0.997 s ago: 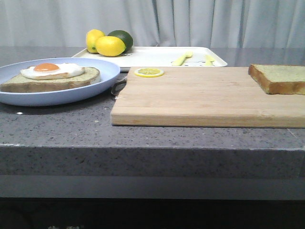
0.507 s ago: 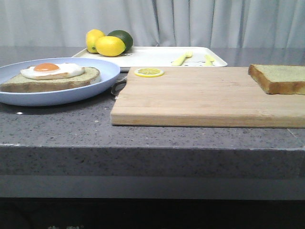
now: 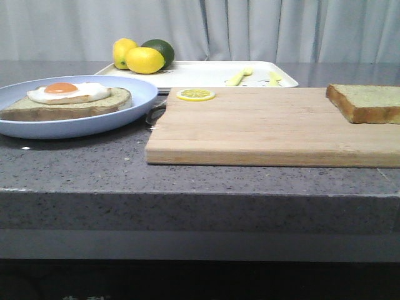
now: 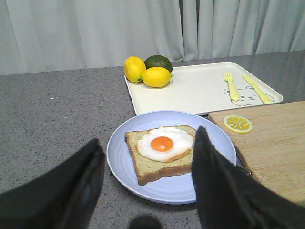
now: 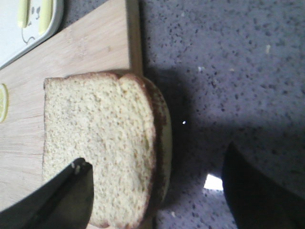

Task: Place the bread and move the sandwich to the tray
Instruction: 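Grasp the plain bread slice edge with the right gripper, then lift the bread slice and carry it toward the blue plate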

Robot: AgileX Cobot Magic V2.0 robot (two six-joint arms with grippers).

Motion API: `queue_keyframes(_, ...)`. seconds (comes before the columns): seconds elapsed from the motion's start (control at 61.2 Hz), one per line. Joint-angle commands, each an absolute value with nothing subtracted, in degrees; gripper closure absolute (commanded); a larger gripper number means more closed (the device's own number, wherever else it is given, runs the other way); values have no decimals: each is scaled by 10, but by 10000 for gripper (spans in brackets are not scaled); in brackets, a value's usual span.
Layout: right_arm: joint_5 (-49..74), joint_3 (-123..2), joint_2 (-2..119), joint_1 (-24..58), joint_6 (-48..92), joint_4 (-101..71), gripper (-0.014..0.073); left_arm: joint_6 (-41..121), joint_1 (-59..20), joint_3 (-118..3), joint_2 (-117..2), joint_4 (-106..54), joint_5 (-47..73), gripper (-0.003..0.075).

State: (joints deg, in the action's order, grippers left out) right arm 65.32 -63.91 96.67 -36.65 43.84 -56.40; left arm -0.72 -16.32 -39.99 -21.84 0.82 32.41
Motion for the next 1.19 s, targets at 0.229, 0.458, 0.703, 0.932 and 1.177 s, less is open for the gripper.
queue_keyframes(0.229,723,-657,1008,-368,500,-669,154,-7,-169,-418,-228,9,290,311)
queue_keyframes(0.458,747,-657,1023,-351,510,-680,228,-7,-169,-418,-228,9,292,311)
queue_keyframes(0.703,757,-657,1026,-349,510,-686,432,-7,-169,-418,-228,9,292,311)
queue_keyframes(0.932,764,-665,1022,-349,510,-688,496,-7,-169,-418,-228,9,292,311)
queue_keyframes(1.177,764,-665,982,-347,510,-699,496,-7,-169,-418,-228,9,292,311)
